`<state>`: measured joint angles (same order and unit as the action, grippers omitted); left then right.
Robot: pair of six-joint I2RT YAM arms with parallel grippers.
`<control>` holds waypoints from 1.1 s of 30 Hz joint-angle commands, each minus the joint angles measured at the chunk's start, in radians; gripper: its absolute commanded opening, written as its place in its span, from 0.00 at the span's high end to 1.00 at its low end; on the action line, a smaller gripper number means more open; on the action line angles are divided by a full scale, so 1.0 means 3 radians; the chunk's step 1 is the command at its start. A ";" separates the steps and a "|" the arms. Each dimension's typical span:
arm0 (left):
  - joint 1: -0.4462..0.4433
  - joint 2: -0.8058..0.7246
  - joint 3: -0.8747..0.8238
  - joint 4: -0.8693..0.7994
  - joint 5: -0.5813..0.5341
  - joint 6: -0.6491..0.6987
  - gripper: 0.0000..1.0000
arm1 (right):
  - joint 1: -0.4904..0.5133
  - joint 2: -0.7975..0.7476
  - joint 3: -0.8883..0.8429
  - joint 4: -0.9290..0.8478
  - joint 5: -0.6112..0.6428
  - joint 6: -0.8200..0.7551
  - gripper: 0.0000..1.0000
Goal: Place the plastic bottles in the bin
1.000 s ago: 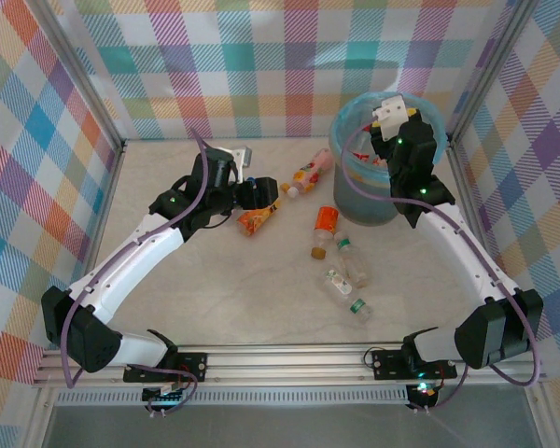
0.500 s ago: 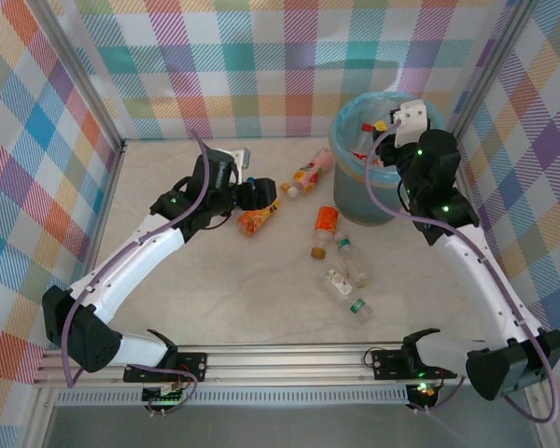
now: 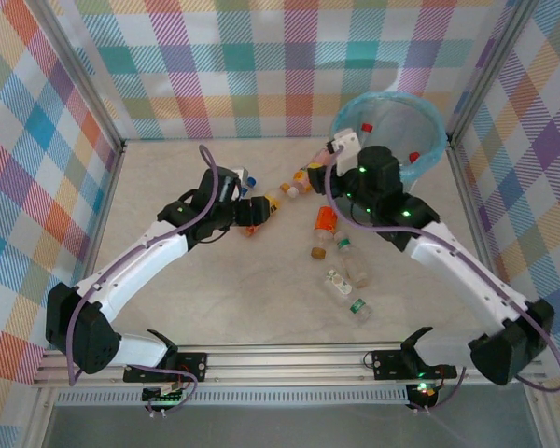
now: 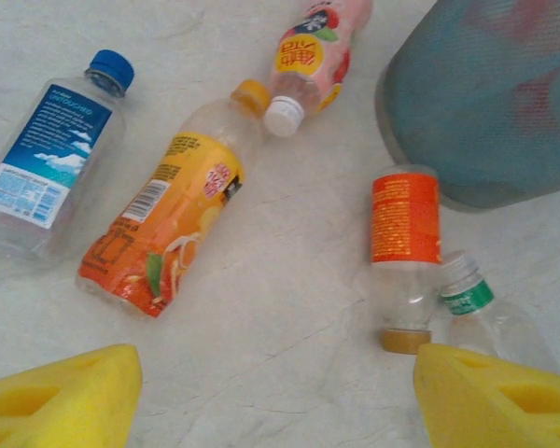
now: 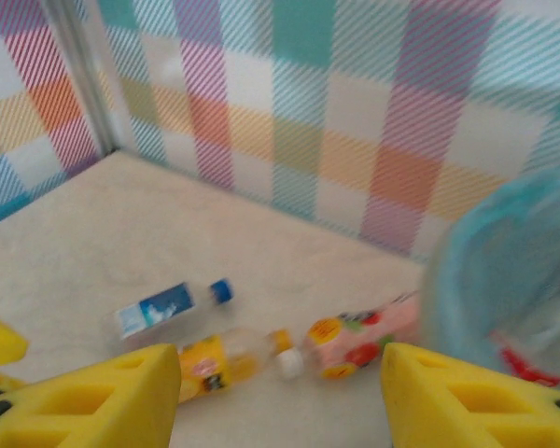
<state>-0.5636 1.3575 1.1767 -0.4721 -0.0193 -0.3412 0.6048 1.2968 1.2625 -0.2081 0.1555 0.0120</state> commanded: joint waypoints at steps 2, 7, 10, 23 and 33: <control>0.0161 0.0041 0.0032 0.0079 -0.0114 0.0099 0.25 | 0.0003 0.0366 0.0218 -0.0103 -0.0185 0.0517 0.42; 0.0344 0.0633 0.0441 0.0131 0.0057 0.0227 0.25 | 0.0004 0.0752 0.0514 -0.0241 -0.0196 0.0608 0.41; 0.0375 0.1159 0.0900 -0.0057 0.0130 0.0350 0.26 | 0.0004 0.0869 0.0613 -0.0321 -0.0204 0.0623 0.41; 0.0393 0.2456 0.1862 -0.0371 0.0197 0.0488 0.27 | 0.0004 0.0763 0.0434 -0.0396 -0.0098 0.0593 0.39; 0.0391 0.2419 0.1412 -0.0260 0.0322 0.0513 0.29 | -0.0001 0.0747 0.0351 -0.0390 -0.0094 0.0572 0.39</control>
<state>-0.4541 2.1139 1.6520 -0.5396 0.0505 -0.2073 0.6044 1.5497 1.3788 -0.3172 0.1223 0.1795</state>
